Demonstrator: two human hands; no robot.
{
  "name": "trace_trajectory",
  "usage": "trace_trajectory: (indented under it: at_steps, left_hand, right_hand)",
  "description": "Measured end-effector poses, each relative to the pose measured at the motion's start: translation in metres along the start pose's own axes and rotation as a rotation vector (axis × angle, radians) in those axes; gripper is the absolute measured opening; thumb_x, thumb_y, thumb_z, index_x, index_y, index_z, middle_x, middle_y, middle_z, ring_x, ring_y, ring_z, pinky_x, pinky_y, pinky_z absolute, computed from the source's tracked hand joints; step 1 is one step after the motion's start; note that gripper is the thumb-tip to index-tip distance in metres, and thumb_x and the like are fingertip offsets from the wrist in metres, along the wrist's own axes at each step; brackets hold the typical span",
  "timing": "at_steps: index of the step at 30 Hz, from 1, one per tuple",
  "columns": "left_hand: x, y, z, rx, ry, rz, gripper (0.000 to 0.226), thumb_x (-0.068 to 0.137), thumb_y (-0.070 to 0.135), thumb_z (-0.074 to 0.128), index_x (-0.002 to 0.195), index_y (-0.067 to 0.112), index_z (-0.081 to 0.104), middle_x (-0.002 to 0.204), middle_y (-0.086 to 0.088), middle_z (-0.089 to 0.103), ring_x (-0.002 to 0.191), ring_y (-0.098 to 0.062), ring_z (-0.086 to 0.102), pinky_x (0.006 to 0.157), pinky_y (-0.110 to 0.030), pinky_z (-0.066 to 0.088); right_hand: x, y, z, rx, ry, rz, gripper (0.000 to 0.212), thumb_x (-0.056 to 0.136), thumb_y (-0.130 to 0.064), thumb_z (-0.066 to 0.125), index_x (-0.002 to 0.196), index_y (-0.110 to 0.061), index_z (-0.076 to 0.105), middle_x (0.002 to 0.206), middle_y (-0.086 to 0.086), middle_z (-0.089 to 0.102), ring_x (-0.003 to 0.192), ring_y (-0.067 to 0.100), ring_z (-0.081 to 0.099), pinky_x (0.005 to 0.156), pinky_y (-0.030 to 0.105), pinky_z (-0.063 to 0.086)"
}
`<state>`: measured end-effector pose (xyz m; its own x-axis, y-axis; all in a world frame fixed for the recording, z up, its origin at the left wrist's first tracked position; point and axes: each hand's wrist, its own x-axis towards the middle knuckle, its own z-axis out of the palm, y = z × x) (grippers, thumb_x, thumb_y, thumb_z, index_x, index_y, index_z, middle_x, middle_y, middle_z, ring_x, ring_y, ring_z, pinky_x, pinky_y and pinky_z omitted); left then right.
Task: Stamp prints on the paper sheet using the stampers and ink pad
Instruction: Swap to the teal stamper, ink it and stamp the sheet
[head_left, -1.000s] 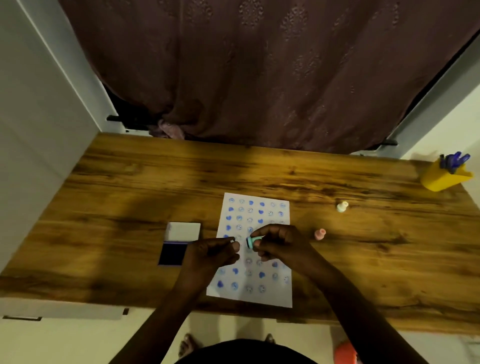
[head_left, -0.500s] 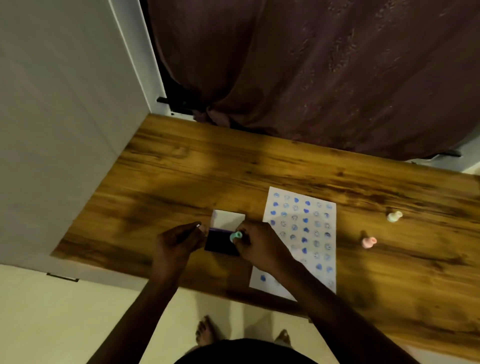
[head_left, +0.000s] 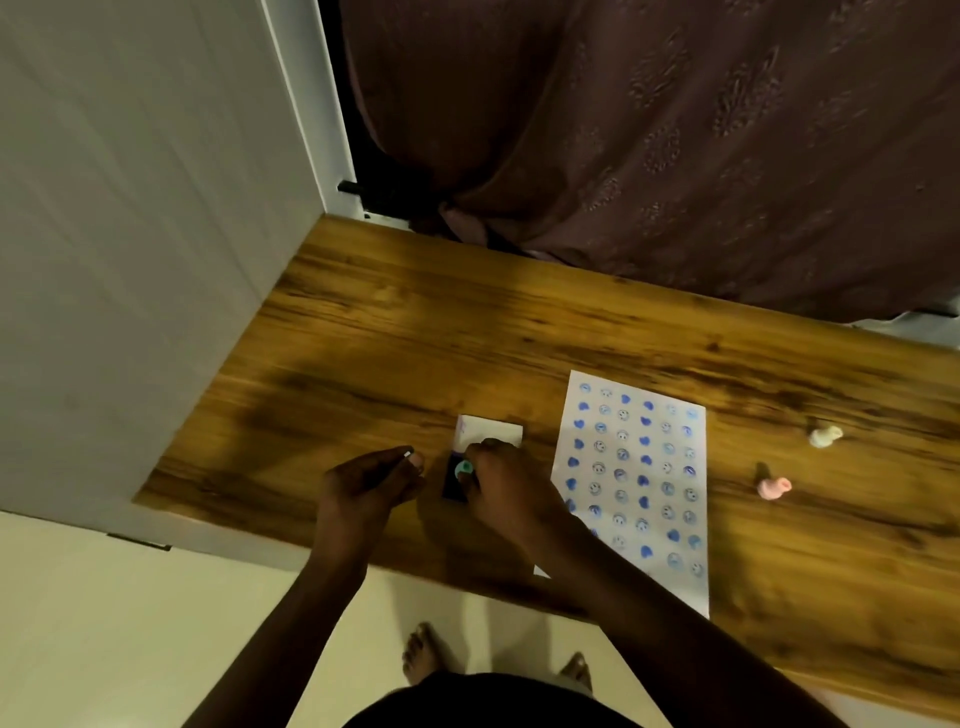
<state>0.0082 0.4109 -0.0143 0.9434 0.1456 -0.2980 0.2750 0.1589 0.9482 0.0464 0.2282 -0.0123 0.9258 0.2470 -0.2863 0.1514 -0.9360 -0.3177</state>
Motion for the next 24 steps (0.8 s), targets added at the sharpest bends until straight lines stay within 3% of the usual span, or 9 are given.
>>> trace_trajectory:
  at_steps: [3,12,17,24]
  left_hand:
    - [0.003,-0.003,0.003,0.019,-0.007,0.007,0.021,0.091,0.011,0.075,0.109,0.000,0.079,0.101,-0.016,0.082,0.095,-0.029,0.080,0.084,-0.034,0.065]
    - [0.004,-0.012,0.012,0.037,-0.112,0.060,0.015,0.093,0.016,0.074,0.103,0.019,0.084,0.100,-0.005,0.084,0.097,-0.023,0.080,0.079,-0.029,0.065]
    - [0.002,-0.005,0.020,0.064,-0.134,0.089,0.013,0.094,0.017,0.074,0.101,0.018,0.084,0.097,-0.007,0.084,0.094,-0.026,0.081,0.081,-0.035,0.066]
    - [-0.003,0.008,0.028,0.074,-0.136,0.095,0.012,0.091,0.019,0.077,0.100,0.018,0.084,0.096,-0.009,0.084,0.093,-0.028,0.081,0.083,-0.038,0.066]
  right_hand:
    - [0.003,-0.004,0.004,-0.017,-0.060,0.039,0.043,0.104,-0.029,0.055,0.144,-0.013,0.052,0.150,0.010,0.054,0.137,0.029,0.052,0.119,0.038,0.037]
    - [0.000,-0.014,0.011,-0.103,-0.001,0.000,0.028,0.100,-0.024,0.062,0.125,-0.010,0.066,0.129,0.013,0.066,0.119,0.029,0.063,0.105,0.040,0.051]
    - [0.005,-0.014,0.002,-0.026,-0.063,0.045,0.037,0.101,-0.021,0.062,0.134,-0.006,0.059,0.140,0.016,0.060,0.128,0.031,0.057,0.111,0.041,0.043]
    - [0.001,-0.003,-0.008,0.236,0.055,0.126,0.033,0.096,-0.019,0.070,0.126,-0.007,0.066,0.128,0.015,0.068,0.118,0.030,0.065,0.101,0.037,0.054]
